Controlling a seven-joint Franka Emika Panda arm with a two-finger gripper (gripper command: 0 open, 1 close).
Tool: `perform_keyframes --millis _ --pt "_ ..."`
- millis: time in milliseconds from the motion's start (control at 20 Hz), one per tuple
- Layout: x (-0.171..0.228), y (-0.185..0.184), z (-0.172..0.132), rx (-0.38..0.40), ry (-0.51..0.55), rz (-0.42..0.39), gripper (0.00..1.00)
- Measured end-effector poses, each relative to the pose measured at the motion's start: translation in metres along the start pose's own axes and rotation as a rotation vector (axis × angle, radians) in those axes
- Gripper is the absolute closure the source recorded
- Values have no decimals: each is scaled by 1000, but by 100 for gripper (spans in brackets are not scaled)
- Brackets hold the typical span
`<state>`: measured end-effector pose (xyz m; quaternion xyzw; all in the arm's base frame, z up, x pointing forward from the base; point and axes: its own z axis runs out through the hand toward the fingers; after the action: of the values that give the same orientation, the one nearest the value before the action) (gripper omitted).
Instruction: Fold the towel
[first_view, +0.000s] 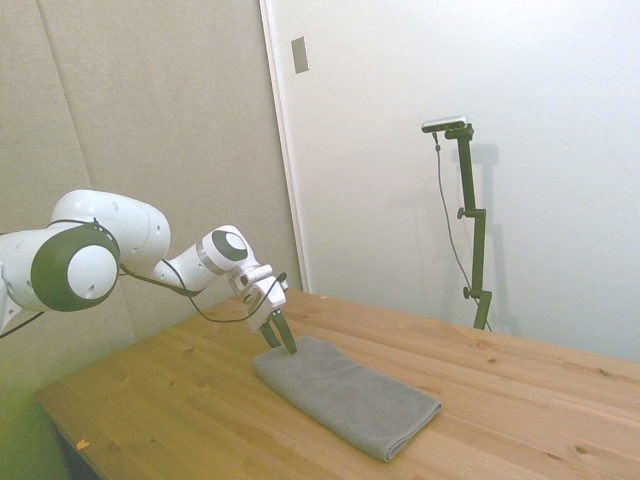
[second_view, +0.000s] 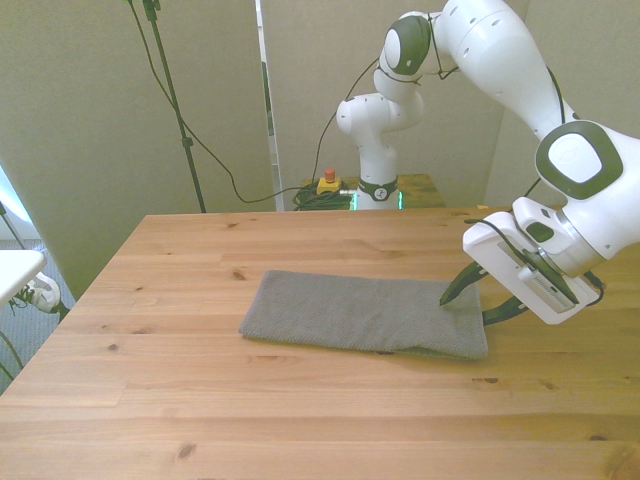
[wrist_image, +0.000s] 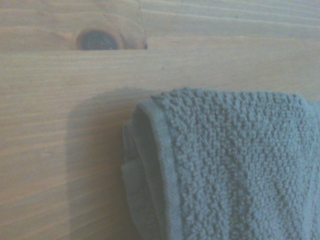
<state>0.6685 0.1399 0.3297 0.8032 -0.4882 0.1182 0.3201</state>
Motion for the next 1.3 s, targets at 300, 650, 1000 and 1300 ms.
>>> perform_keyframes --millis 300,650,1000,1300 --pt "-3 -1 4 -7 -1 -15 100" --pt "0 2 -5 10 0 -14 100" --pt "14 27 -28 52 1 -1 100" --pt "51 72 -42 121 -15 41 100"
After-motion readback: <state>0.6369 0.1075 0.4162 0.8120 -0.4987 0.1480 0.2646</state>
